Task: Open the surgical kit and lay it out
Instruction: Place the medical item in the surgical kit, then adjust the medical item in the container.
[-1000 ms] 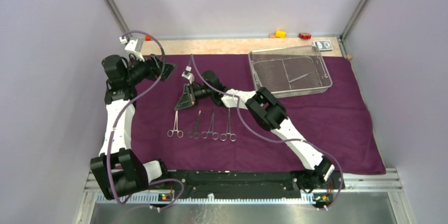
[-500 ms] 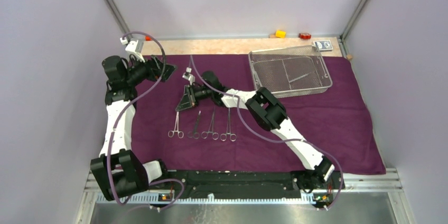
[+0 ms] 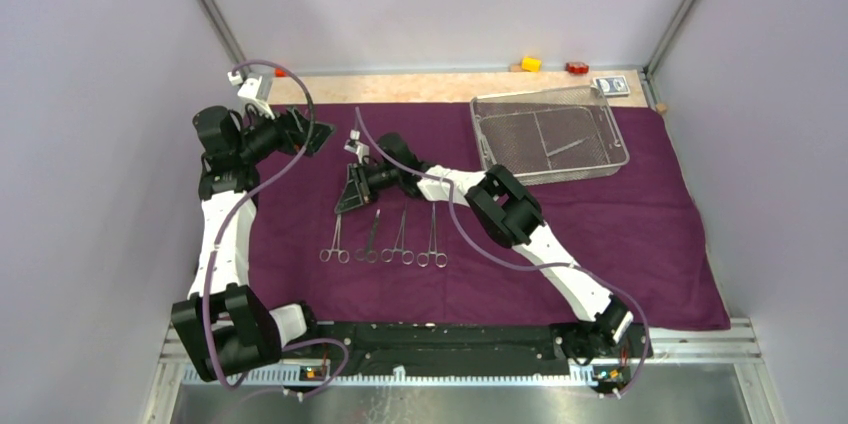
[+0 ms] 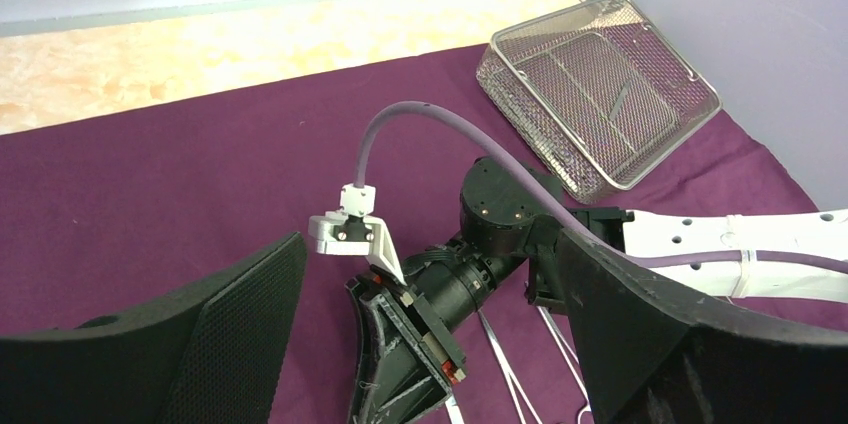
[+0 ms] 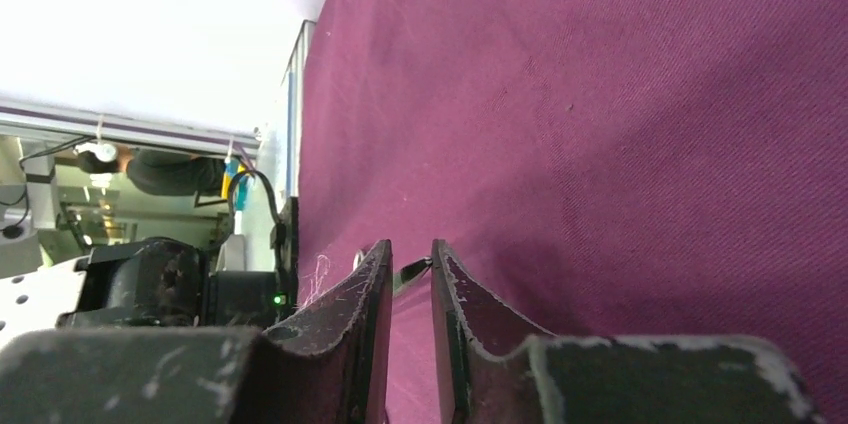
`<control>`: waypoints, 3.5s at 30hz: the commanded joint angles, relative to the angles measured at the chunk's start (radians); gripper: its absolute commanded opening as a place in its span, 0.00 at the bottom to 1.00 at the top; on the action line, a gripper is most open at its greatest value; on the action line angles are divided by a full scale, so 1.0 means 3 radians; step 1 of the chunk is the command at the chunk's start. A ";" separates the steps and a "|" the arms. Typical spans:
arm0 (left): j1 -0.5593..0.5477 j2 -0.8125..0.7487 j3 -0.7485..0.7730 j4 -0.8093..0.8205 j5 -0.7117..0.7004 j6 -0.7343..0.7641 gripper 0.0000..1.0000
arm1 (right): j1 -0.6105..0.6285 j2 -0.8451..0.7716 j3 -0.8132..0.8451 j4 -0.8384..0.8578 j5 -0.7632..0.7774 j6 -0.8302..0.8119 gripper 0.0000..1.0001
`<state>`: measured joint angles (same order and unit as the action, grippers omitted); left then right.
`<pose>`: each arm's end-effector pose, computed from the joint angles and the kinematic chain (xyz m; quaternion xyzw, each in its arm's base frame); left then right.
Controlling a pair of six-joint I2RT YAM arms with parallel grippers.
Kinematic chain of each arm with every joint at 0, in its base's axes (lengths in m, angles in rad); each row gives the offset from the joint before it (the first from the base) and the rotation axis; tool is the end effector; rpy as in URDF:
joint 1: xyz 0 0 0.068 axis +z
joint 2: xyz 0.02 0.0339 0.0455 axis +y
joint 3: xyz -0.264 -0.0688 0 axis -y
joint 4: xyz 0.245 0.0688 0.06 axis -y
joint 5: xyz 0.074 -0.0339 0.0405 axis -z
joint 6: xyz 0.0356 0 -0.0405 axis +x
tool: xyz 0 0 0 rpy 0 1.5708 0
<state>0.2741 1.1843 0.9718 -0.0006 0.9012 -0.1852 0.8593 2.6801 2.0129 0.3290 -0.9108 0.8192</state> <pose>0.2642 0.0453 0.3447 0.1068 0.7445 -0.3135 0.5797 0.3551 0.4549 0.0948 -0.2689 0.7276 0.6260 0.0797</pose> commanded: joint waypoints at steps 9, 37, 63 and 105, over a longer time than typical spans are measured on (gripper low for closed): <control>0.0017 -0.0086 -0.0051 0.0165 0.0094 -0.0031 0.99 | 0.0050 -0.0105 0.0200 -0.0327 0.0078 -0.0302 0.27; 0.0017 -0.0098 -0.0051 0.0176 0.0168 -0.0042 0.99 | 0.0050 -0.0331 0.0449 -0.1020 0.0254 -0.0960 0.35; 0.0037 -0.0174 0.0353 0.0177 -0.0447 -0.0210 0.99 | -0.0296 -0.0695 0.0487 -0.1397 0.0362 -0.1314 0.39; -0.0762 0.1183 0.0733 0.0325 -0.0147 0.0142 0.99 | -0.1963 -0.2272 -0.1254 -0.2847 0.2126 -0.3973 0.44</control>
<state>0.0475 1.5318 1.1416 0.0895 0.8410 -0.1139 0.2661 1.9617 1.6154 -0.5045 -0.2874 -0.3267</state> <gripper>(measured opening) 0.988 0.449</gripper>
